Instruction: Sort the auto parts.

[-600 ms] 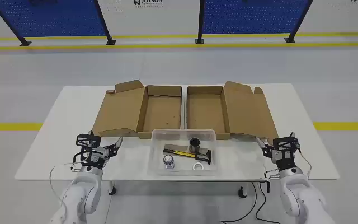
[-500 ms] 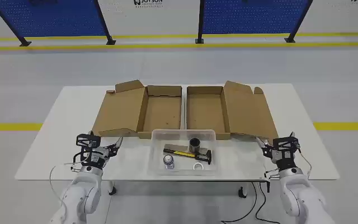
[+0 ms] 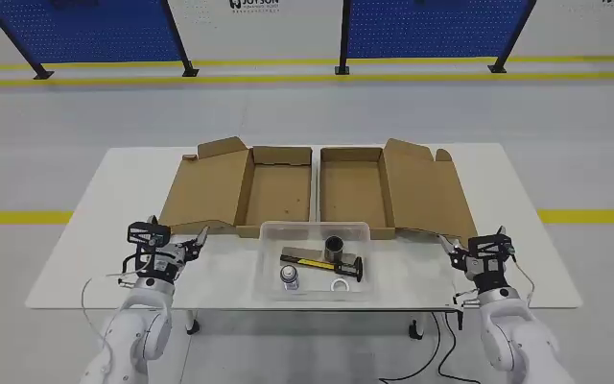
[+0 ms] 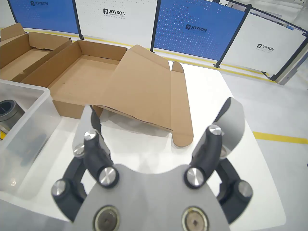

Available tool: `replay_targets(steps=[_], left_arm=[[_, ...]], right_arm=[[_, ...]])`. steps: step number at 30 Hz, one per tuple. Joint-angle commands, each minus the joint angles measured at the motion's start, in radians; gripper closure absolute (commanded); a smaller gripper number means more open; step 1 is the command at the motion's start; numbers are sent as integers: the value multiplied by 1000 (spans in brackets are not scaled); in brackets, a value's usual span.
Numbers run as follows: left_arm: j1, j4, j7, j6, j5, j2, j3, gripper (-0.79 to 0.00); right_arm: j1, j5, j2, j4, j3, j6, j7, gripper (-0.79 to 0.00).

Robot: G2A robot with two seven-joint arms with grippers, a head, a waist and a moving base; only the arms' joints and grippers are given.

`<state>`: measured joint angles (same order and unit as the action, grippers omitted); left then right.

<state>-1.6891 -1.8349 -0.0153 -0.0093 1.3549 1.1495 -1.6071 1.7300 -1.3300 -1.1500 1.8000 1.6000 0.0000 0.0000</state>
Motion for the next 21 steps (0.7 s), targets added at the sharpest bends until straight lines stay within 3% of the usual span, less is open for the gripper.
replay_targets(steps=[1,7,14,21], left_arm=[[21,-22,-14,-18,4,0,0,-785],[76,-102,-66,-135,-6,-3,22,-785],[121,-192,-189,-366,-45,-9,99,-785],[164,-180,-339,-519,-122,-12,188,-785]], right_arm=[[0,0,0,0,0,0,0,-785],[0,0,0,0,0,0,0,-785],[0,0,0,0,0,0,0,-785],[0,0,0,0,0,0,0,-785]])
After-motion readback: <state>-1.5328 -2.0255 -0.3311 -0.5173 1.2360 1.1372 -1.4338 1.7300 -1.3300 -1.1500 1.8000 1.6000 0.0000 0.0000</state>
